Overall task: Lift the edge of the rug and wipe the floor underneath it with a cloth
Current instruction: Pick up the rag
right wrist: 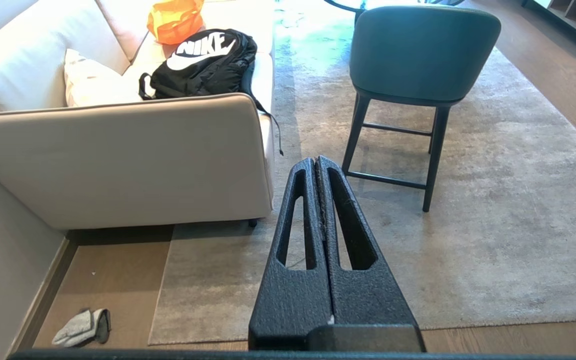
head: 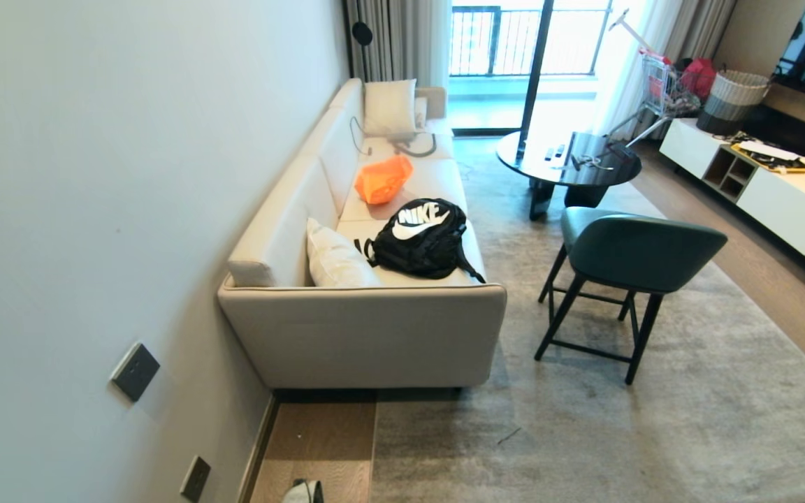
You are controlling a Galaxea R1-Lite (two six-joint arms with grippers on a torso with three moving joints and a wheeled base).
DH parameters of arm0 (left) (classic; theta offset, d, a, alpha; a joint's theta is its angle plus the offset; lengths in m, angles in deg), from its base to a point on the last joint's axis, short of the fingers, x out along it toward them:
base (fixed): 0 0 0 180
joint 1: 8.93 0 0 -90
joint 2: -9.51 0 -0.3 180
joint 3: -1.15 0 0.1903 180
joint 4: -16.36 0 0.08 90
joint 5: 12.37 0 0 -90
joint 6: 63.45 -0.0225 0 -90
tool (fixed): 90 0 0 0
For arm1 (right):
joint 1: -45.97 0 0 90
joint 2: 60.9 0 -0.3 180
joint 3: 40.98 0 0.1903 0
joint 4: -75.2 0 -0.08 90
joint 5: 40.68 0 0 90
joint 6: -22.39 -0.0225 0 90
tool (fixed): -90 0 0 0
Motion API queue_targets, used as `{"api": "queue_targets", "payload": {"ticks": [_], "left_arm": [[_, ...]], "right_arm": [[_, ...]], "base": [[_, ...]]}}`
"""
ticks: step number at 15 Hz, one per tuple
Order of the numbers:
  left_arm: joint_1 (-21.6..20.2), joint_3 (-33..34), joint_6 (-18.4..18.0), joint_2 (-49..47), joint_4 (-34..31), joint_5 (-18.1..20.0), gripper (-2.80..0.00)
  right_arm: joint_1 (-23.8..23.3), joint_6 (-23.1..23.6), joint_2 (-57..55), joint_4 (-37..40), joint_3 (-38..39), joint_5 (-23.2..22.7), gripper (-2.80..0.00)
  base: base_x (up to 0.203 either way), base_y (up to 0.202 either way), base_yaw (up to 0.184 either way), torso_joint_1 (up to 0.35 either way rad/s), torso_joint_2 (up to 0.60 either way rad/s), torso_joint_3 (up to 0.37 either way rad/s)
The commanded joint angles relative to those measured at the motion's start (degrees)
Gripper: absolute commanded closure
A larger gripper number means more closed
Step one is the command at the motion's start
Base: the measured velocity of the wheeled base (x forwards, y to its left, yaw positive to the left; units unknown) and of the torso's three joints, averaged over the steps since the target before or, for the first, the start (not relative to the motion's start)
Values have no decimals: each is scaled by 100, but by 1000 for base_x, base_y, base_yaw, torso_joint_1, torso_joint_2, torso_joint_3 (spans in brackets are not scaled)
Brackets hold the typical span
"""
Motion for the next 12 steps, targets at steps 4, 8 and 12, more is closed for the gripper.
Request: {"api": "queue_targets", "payload": {"ticks": [4, 8, 12], "left_arm": [[2, 1, 5, 0, 1, -4, 0], [2, 1, 5, 0, 1, -6, 0], [2, 1, 5, 0, 1, -7, 0]], "right_arm": [[2, 0, -7, -2, 0, 0, 0], [2, 0, -7, -2, 0, 0, 0], [2, 0, -7, -2, 0, 0, 0]], "base": [[0, 0, 0, 0, 0, 0], [0, 0, 0, 0, 0, 0], [0, 0, 0, 0, 0, 0]]}}
